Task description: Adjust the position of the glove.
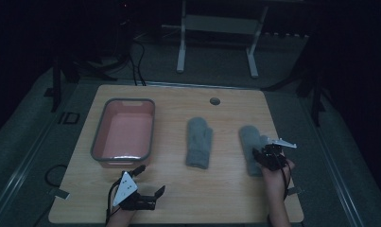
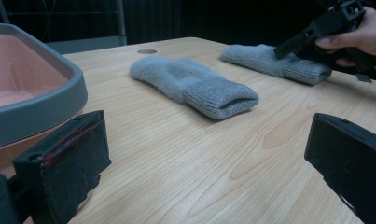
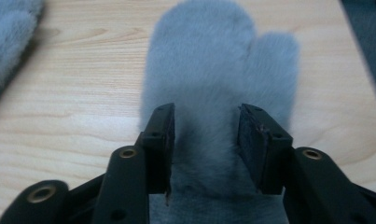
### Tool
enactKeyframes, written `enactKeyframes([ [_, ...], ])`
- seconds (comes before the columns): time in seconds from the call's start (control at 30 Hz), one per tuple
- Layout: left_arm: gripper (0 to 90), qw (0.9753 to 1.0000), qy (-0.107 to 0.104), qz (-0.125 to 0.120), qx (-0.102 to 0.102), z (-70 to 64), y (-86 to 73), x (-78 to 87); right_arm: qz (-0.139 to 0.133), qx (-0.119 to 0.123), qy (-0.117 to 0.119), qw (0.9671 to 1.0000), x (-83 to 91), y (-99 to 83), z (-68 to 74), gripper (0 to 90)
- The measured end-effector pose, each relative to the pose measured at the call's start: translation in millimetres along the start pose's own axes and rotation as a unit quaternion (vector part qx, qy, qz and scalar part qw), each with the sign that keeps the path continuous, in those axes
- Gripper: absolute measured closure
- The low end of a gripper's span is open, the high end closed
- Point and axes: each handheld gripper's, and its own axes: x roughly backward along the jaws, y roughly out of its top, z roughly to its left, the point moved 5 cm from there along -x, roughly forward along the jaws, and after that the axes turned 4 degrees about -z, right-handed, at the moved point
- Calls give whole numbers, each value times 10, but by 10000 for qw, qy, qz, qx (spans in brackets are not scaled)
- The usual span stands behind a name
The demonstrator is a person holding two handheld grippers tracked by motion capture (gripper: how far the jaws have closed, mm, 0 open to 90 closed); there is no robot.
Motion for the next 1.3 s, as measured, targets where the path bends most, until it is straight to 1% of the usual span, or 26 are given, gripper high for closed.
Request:
enactKeyframes([
  [0.03, 3, 10000, 3, 3, -11, 0, 0, -1, -30, 27, 62, 10000, 19, 21, -10, 522],
  [0.07, 3, 10000, 0, 13, -18, -1, 0, -2, -81, 83, 217, 9997, 46, 53, -17, 519],
  [0.1, 3, 10000, -1, 19, -22, -1, -1, -2, -101, 185, 272, 9994, 63, 84, -30, 521],
  [0.13, 3, 10000, -2, 12, -16, 0, 0, -2, -162, 377, 291, 9987, 80, 119, -43, 532],
  [0.17, 3, 10000, -9, 12, -11, -1, 0, -2, -190, 568, 408, 9974, 94, 150, -44, 530],
  [0.23, 3, 10000, -11, 4, -10, -1, 0, -2, -162, 862, 619, 9942, 98, 196, -52, 529],
  [0.27, 3, 10000, -9, 0, -17, -1, 0, -1, -196, 1045, 739, 9916, 103, 213, -52, 528],
  [0.3, 3, 10000, -10, 2, -16, -1, 0, -1, -176, 1198, 760, 9897, 99, 224, -65, 529],
  [0.4, 3, 10000, -10, -1, -11, -1, 0, -1, -63, 1404, 917, 9858, 69, 226, -105, 501],
  [0.47, 3, 10000, -7, 1, 0, 0, 0, -1, 76, 1328, 1016, 9859, 37, 206, -134, 469],
  [0.5, 3, 10000, -4, 0, 0, 0, 0, -1, 116, 1260, 1034, 9866, 24, 194, -142, 453],
  [0.53, 3, 10000, -4, 0, 0, 0, 0, -1, 116, 1260, 1034, 9866, 24, 194, -142, 453],
  [0.63, 3, 10000, -3, 10, -9, 0, 0, -2, 218, 996, 1081, 9889, -33, 101, -150, 441],
  [0.7, 3, 10000, -5, 4, 0, 1, 0, -1, 245, 953, 1093, 9891, -74, 41, -137, 447],
  [0.73, 3, 10000, -4, -4, 4, 0, 0, -1, 302, 983, 1059, 9890, -105, 5, -131, 460],
  [0.77, 3, 10000, -5, -3, -1, -1, 0, -1, 353, 1015, 905, 9901, -149, -38, -138, 475],
  [0.8, 3, 10000, -6, -6, -11, -2, 1, 0, 352, 966, 929, 9903, -161, -53, -138, 488],
  [0.83, 3, 10000, -2, -8, -15, -2, 1, 1, 313, 980, 918, 9904, -174, -71, -141, 506],
  [0.9, 3, 10000, -6, -6, -26, -4, 0, 1, 202, 1120, 830, 9900, -187, -106, -135, 586],
  [0.97, 3, 10000, -8, -6, -25, -4, 0, 0, 82, 1022, 704, 9922, -185, -131, -117, 694],
  [1.0, 3, 10000, -11, -1, -32, -4, 0, -1, 73, 962, 647, 9932, -183, -137, -100, 721],
  [1.03, 3, 10000, -11, 0, -35, -4, 0, -1, 85, 823, 582, 9949, -181, -138, -88, 748],
  [1.07, 3, 10000, -10, 5, -38, -4, 0, -1, 87, 746, 530, 9958, -181, -138, -79, 760],
  [1.13, 3, 10000, -12, 7, -42, -5, 0, -1, 84, 695, 382, 9968, -181, -135, -53, 773],
  [1.2, 3, 10000, -5, -3, -38, -6, 0, -1, 72, 504, 275, 9983, -174, -133, -35, 791],
  [1.3, 3, 10000, 2, -12, -27, -6, 0, 1, -10, 265, 174, 9995, -151, -127, -24, 814],
])
